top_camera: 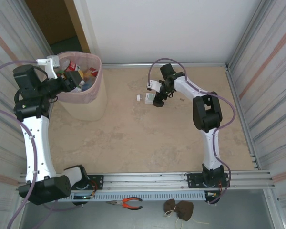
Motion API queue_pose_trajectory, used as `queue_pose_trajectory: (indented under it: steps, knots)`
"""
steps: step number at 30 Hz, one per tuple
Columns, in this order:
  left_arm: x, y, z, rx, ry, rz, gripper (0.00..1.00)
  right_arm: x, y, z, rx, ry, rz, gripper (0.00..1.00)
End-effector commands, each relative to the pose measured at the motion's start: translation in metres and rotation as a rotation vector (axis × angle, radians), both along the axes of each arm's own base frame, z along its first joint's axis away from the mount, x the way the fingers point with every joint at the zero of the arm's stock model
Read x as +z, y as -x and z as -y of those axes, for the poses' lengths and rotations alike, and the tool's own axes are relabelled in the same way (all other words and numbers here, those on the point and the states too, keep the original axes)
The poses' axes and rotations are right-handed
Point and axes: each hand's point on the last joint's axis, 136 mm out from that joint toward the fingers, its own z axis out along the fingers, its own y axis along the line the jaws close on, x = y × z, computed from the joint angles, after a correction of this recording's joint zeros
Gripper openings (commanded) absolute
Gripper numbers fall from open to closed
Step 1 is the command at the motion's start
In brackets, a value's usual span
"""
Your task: Put the plastic bottles in the bin
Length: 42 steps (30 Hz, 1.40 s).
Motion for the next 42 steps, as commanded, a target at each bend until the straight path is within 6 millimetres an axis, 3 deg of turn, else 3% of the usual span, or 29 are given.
queue_pose_trajectory:
  steps: [1,11,21,27,32,42]
  knots:
    - [0.003,0.007,0.0,-0.009,-0.016,0.004,0.53,-0.012,0.006,-0.003,0.075,0.033,-0.053,0.98]
    - [0.001,0.003,0.0,-0.015,-0.009,-0.004,0.54,-0.042,0.01,-0.003,0.135,0.069,-0.128,0.89]
    - [-0.001,0.0,0.002,-0.02,0.027,-0.015,0.53,-0.037,0.015,-0.004,0.123,0.047,-0.133,0.7]
    - [-0.005,0.002,0.009,-0.033,0.036,-0.028,0.53,-0.01,0.02,-0.012,0.092,-0.021,-0.079,0.65]
    - [-0.009,0.006,0.02,-0.059,0.046,-0.043,0.53,0.019,0.037,-0.02,0.063,-0.104,-0.026,0.63]
    - [-0.013,0.015,0.062,-0.16,0.06,-0.072,0.55,0.098,0.087,-0.036,0.037,-0.278,0.113,0.61]
